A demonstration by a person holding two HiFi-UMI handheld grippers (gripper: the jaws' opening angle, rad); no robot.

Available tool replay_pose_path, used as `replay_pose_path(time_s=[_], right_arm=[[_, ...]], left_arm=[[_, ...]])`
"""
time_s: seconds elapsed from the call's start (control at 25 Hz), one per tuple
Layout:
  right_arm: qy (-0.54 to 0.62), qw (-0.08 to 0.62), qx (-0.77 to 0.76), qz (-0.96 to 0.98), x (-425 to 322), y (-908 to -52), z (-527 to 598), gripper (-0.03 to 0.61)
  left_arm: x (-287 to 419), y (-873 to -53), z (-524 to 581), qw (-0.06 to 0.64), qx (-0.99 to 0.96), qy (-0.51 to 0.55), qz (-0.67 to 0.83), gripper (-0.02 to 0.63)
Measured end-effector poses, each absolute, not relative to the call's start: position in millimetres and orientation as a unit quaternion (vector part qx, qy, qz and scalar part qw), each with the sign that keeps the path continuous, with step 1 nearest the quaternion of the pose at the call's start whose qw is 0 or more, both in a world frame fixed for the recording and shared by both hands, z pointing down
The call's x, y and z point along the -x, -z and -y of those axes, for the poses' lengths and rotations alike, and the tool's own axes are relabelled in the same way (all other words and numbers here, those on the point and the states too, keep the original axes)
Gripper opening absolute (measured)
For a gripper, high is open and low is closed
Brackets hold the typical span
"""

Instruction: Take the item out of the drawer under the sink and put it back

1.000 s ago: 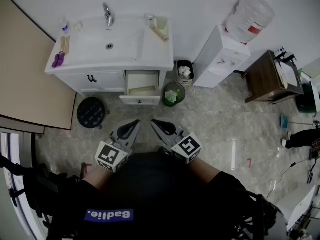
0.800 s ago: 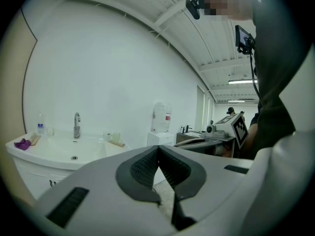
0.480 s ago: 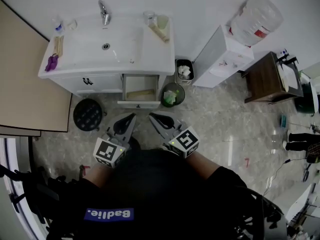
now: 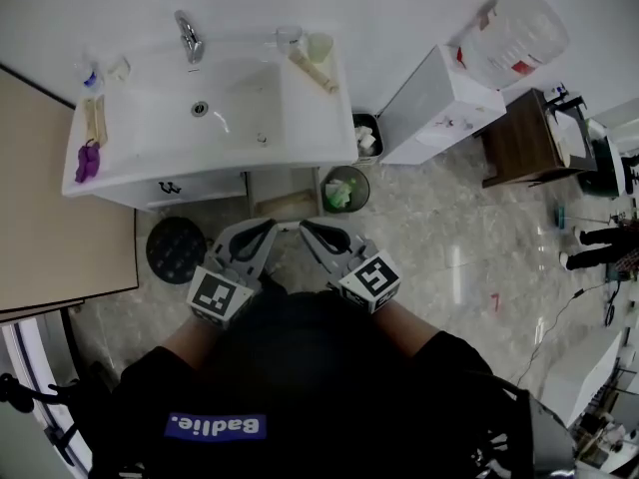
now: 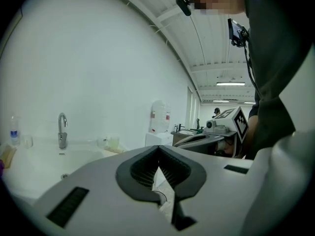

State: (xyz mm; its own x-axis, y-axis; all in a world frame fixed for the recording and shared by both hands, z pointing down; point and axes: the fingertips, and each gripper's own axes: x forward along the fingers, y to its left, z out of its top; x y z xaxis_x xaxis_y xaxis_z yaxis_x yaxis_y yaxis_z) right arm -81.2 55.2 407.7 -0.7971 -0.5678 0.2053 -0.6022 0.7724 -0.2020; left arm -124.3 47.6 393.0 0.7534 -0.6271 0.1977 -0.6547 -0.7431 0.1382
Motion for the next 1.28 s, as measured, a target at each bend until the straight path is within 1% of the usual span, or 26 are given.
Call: replay_pose_path(time_s=[0.24,0.56,0.96,1.28], right_arm=[[-0.139,0.069,-0.322,0.934,77,-414,-33,0.002],[-0.157,0.071,-0.300,0.938,47,-432,-17,0.002],[-0.183,0.074,-0.305,0.932,14,-452,-8,0.002],[-0.185,0.077,-0.316,0.927,0,-456,-9,0.002]], left_arm=[[123,-408,-25,0.118,-0.931,-0.083,0.335,0.008],[98,-449,0,0.128,-0.917,-0.118,0.358,0.008],[68,-529,22,0.148,-0.901,-0.218,0.346,0.009],[59,-583,29,0.145,-0.892,-0.295,0.312,0.009]])
